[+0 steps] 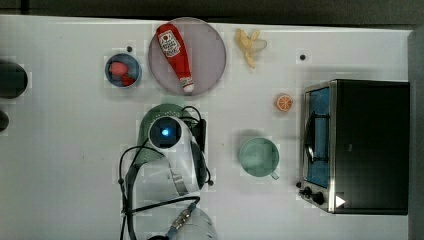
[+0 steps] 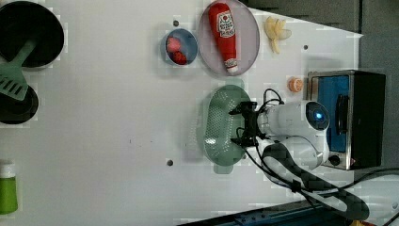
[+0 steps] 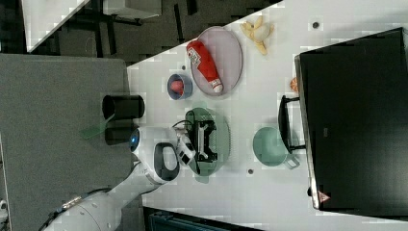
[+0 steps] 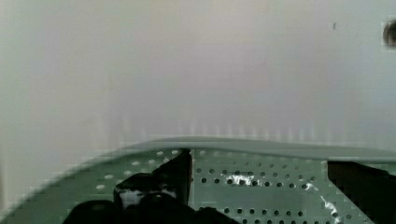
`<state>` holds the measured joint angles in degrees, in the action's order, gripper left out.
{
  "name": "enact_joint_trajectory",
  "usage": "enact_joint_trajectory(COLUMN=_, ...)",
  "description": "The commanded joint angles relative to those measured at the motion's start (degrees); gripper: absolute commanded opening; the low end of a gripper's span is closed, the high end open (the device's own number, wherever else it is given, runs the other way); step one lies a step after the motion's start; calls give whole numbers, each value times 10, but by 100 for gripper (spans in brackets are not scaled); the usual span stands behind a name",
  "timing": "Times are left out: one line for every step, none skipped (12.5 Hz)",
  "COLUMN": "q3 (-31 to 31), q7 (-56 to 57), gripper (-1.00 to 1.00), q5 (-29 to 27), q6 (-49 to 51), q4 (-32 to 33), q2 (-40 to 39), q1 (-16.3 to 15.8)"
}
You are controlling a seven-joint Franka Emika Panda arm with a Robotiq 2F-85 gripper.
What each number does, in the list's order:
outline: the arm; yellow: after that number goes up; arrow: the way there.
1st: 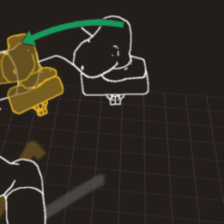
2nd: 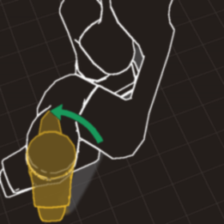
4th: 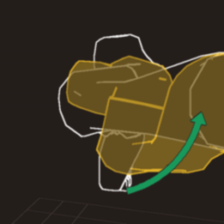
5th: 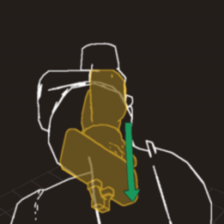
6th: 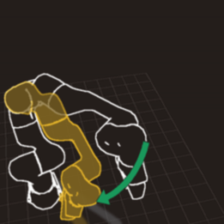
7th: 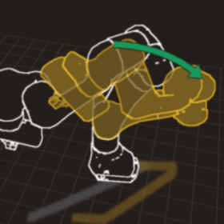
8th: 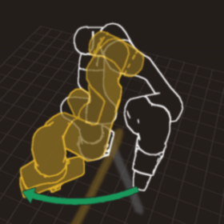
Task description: Drag strainer left to right.
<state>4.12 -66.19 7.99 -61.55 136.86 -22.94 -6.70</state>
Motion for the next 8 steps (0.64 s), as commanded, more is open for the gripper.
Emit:
enact_joint_trajectory(q3=-41, q7=101, gripper=100, q5=7, q6=0, q4=-7, q2=11, q1=18)
enact_joint_trajectory(q3=-54, q7=115, gripper=100, q5=7, q6=-3, q4=-7, q2=11, q1=19)
enact_joint_trajectory(q3=-66, q7=124, gripper=100, q5=7, q6=-3, q4=-7, q2=11, q1=20)
enact_joint_trajectory(q3=-77, q7=132, gripper=100, q5=7, q6=-3, q4=-7, q2=11, q1=20)
enact_joint_trajectory(q3=-87, q7=133, gripper=100, q5=7, q6=-3, q4=-7, q2=11, q1=21)
enact_joint_trajectory(q3=-96, q7=133, gripper=100, q5=7, q6=-3, q4=-7, q2=11, q1=21)
enact_joint_trajectory(q3=-103, q7=139, gripper=100, q5=7, q6=-3, q4=-7, q2=11, q1=21)
enact_joint_trajectory(q3=-110, q7=151, gripper=100, q5=7, q6=-3, q4=-7, q2=11, q1=21)
